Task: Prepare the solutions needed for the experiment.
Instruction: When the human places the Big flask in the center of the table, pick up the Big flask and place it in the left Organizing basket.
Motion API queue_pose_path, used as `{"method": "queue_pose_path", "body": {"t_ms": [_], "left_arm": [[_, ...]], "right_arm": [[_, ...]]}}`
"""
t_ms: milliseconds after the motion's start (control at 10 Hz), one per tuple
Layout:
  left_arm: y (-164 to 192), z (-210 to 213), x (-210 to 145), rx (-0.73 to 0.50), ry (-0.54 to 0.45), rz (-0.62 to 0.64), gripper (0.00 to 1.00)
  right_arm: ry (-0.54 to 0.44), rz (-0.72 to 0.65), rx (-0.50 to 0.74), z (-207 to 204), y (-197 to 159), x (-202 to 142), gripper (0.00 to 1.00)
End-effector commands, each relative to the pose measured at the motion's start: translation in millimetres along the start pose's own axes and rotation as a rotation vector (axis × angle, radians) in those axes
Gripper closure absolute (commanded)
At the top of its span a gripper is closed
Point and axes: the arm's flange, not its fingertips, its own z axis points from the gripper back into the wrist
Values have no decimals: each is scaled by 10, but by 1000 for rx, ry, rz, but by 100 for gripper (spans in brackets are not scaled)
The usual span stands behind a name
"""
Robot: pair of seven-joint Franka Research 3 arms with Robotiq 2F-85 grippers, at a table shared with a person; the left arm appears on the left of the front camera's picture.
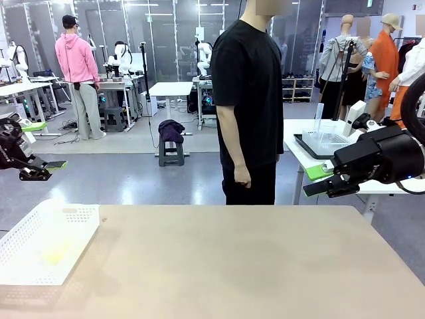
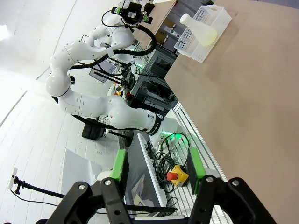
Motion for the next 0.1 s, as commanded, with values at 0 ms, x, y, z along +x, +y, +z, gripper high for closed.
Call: {"method": "queue_pose_path", "body": {"t_ms": [0], "left_arm": [[4, 3, 3, 4, -3, 2, 0]], "right_arm": [[-2, 16, 7, 12, -5, 17, 36]]}}
